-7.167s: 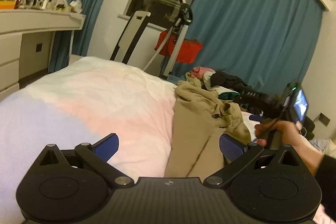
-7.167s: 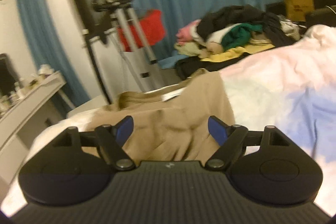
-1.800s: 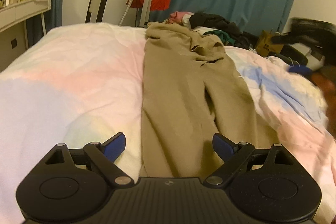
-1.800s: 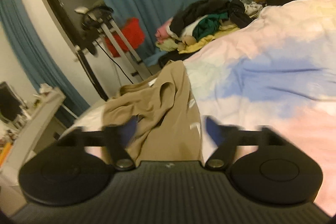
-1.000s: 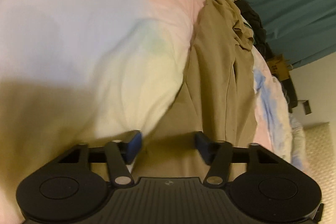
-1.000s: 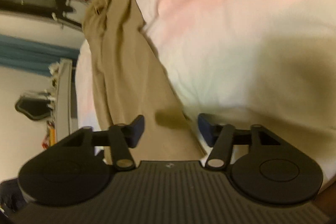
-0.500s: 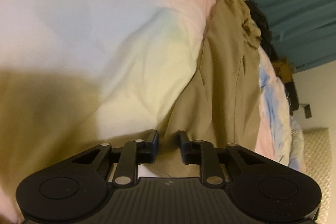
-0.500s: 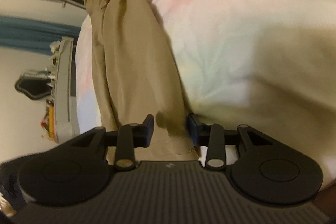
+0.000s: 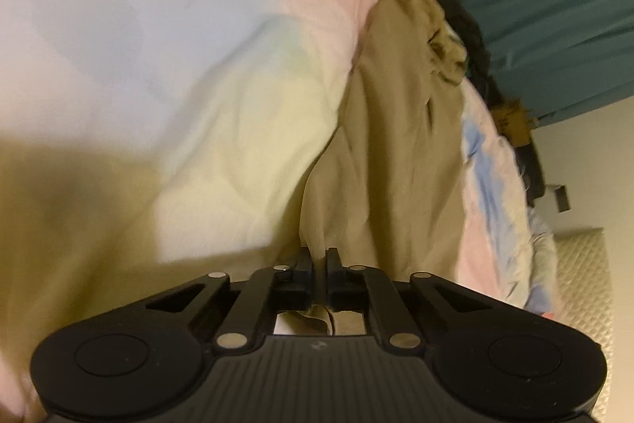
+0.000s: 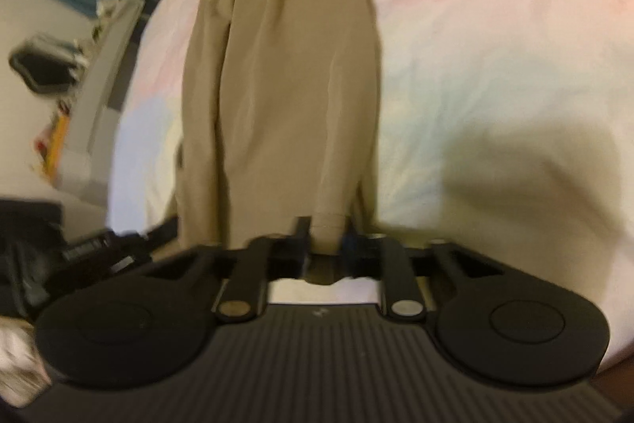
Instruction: Fold clothes
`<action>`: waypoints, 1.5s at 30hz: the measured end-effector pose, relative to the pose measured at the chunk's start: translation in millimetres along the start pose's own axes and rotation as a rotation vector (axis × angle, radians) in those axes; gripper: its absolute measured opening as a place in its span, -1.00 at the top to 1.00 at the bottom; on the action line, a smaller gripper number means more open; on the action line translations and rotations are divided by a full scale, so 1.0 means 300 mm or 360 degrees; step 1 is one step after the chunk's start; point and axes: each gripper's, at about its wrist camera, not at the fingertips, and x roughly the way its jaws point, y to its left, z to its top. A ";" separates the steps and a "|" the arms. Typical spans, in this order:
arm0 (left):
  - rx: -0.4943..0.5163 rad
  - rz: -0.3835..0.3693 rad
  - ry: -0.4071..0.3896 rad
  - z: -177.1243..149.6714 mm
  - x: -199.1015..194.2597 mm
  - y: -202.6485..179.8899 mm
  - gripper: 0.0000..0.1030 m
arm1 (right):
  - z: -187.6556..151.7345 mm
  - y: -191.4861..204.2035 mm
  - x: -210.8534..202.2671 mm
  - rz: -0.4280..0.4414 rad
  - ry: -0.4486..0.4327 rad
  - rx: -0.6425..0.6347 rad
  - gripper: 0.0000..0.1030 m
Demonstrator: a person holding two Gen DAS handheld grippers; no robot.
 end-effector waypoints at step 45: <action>0.0388 0.0022 -0.0357 0.260 -0.057 -0.472 0.91 | 0.397 0.147 -0.236 0.0159 -0.0509 0.0087 0.83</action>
